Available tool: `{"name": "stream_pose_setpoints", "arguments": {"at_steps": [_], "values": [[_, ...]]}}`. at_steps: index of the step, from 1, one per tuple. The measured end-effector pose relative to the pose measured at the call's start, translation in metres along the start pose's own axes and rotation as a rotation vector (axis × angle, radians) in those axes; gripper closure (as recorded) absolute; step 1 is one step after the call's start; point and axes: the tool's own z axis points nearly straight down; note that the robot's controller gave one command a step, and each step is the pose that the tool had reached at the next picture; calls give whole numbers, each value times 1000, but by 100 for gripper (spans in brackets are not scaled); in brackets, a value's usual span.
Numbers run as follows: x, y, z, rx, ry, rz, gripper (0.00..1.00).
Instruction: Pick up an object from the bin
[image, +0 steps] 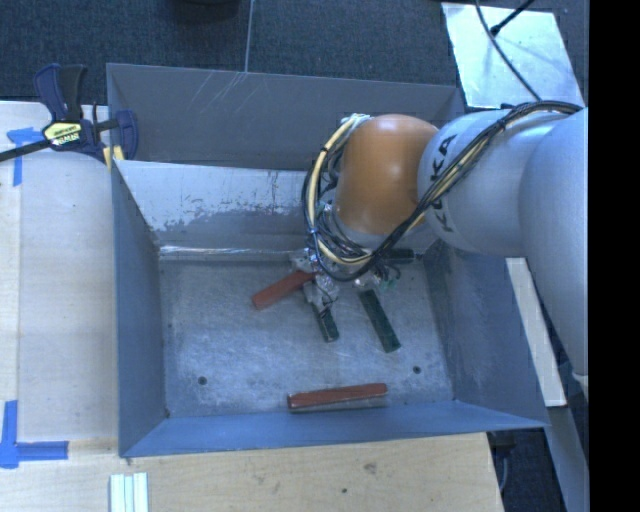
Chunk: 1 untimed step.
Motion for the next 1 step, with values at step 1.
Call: {"name": "stream_pose_setpoints", "arguments": {"at_steps": [1], "values": [[12, -5, -129, -1, 5, -57, 100]]}}
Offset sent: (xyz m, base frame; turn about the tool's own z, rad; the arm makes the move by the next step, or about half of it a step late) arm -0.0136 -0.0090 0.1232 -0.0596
